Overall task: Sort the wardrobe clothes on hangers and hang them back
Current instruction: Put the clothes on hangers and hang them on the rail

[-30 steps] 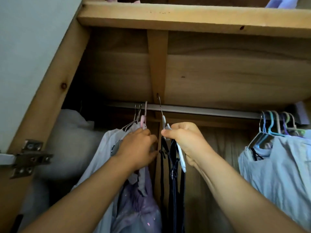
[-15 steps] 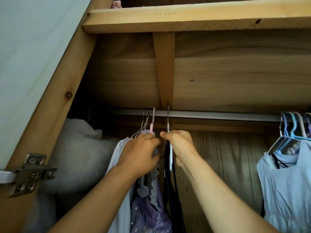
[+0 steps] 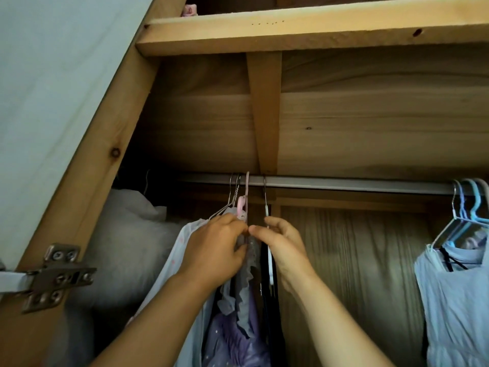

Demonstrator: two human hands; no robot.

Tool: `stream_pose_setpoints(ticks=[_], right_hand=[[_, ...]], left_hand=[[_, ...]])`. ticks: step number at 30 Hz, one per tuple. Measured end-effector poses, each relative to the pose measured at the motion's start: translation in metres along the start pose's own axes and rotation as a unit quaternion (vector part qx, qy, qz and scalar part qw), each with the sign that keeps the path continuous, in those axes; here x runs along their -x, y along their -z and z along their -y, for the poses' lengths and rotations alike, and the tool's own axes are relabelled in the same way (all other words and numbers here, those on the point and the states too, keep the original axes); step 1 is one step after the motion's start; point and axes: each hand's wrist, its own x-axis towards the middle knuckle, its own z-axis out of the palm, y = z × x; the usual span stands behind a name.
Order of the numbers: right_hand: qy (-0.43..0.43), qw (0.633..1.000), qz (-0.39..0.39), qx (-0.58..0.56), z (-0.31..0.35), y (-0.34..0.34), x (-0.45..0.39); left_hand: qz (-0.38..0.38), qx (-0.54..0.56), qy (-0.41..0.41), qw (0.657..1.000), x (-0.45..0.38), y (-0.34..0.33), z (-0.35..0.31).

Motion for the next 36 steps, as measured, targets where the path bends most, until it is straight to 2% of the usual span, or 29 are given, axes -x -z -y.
stream_pose_setpoints(ticks=[3, 7, 11, 15, 18, 27, 32, 36], right_hand=[[0.018, 0.999, 0.024, 0.040, -0.005, 0.002, 0.008], [0.033, 0.998, 0.018, 0.059, -0.008, 0.000, 0.015], [0.033, 0.999, 0.002, 0.036, -0.006, -0.015, 0.012], [0.026, 0.999, 0.029, -0.029, -0.004, -0.027, 0.005], [0.033, 0.998, 0.034, -0.028, -0.005, -0.033, 0.003], [0.080, 0.991, 0.036, 0.105, -0.017, -0.008, 0.041], [0.136, 0.974, 0.021, 0.179, -0.030, 0.006, 0.080], [0.205, 0.960, 0.000, 0.190, -0.034, 0.017, 0.125]], left_hand=[[-0.012, 0.009, 0.002, 1.000, 0.004, 0.001, 0.000], [-0.041, 0.018, 0.006, 0.999, 0.008, 0.003, 0.000], [-0.043, 0.023, 0.007, 0.999, 0.007, 0.004, -0.002], [-0.044, 0.021, 0.018, 0.999, 0.006, 0.008, -0.003], [-0.048, 0.018, 0.026, 0.998, 0.008, 0.013, 0.000], [-0.038, 0.000, 0.030, 0.999, 0.031, 0.031, -0.004], [-0.010, -0.015, 0.046, 0.999, 0.058, 0.046, -0.017], [-0.004, -0.022, 0.055, 0.998, 0.099, 0.065, -0.030]])
